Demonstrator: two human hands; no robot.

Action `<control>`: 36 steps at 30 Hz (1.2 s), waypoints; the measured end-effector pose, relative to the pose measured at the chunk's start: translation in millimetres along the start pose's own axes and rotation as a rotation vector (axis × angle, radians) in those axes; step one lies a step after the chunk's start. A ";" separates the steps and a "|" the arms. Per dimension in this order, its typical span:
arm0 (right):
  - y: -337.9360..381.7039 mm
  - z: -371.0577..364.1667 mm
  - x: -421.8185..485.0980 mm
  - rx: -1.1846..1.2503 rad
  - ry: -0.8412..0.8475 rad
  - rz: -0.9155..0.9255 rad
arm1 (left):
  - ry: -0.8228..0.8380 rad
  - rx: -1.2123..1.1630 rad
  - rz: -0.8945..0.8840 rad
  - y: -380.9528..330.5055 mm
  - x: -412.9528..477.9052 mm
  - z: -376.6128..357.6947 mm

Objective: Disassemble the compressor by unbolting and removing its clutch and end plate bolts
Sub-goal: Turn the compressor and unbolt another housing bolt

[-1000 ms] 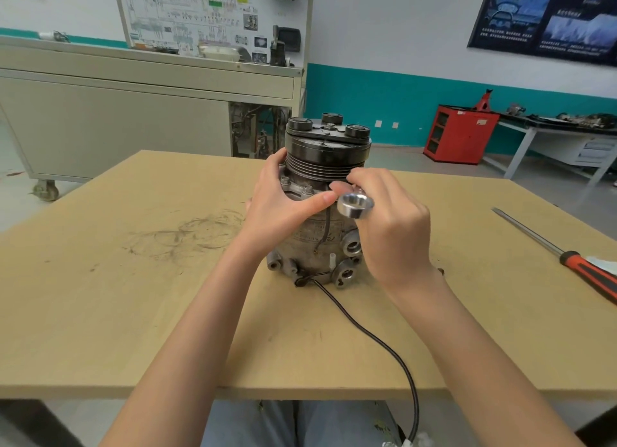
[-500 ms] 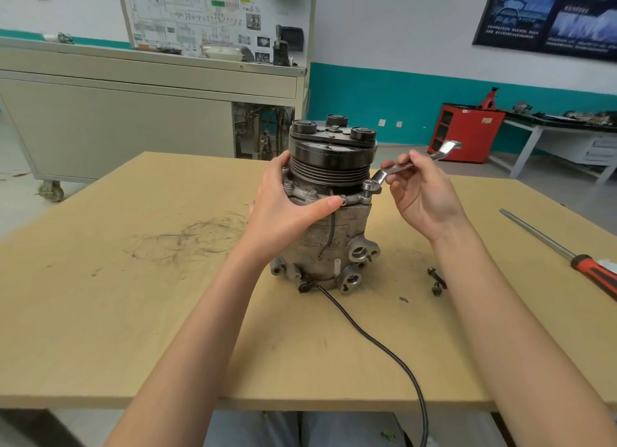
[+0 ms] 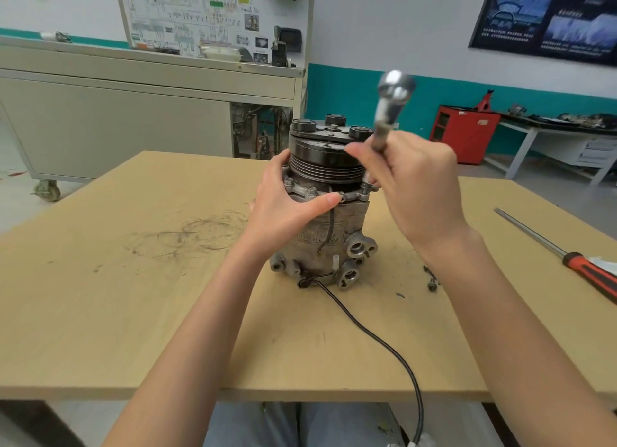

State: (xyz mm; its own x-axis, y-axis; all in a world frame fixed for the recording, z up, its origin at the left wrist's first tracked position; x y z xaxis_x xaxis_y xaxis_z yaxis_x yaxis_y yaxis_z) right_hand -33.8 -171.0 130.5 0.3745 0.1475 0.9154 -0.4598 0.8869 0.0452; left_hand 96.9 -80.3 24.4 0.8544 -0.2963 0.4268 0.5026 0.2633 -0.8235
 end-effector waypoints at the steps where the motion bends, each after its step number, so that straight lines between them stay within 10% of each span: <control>1: 7.8 -2.5 -0.2 -0.071 0.000 0.045 | -0.001 -0.001 0.000 -0.3 -0.3 0.2; 10: 41.0 -25.8 -32.5 -0.505 -0.006 0.357 | -0.010 -0.009 -0.016 -1.8 2.1 1.1; 13: 1.9 0.0 -37.6 0.010 -0.097 0.160 | 0.000 -0.005 -0.005 0.4 1.4 0.0; 17: -99.9 -16.6 -60.9 1.138 -0.304 -0.646 | 0.001 0.012 0.000 1.9 2.5 -0.1; 24: -142.8 -96.6 -63.6 1.677 -0.172 -1.145 | 0.007 0.008 0.008 2.6 2.0 -0.5; 30: -133.0 -53.0 -51.8 1.567 -0.170 -1.056 | 0.004 0.011 0.011 4.2 1.8 -1.2; 36: -66.3 10.0 -6.6 0.468 0.057 -0.532 | 0.008 0.011 0.014 3.6 1.8 -1.2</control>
State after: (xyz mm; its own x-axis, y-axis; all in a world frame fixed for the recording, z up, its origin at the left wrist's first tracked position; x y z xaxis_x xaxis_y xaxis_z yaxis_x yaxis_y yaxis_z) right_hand -13.8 -235.1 125.4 0.6799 -0.2198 0.6996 -0.4956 0.5655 0.6593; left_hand 100.2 -80.9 21.7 0.8601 -0.3005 0.4124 0.4924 0.2773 -0.8250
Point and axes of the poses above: each hand's wrist, its own x-axis towards the middle knuckle, its own z-axis out of the back of the hand, y = z × x, the point moved 10 cm from there along x, towards the middle knuckle, and after that the axes turned 8 degrees about x, right-handed, at the moved point
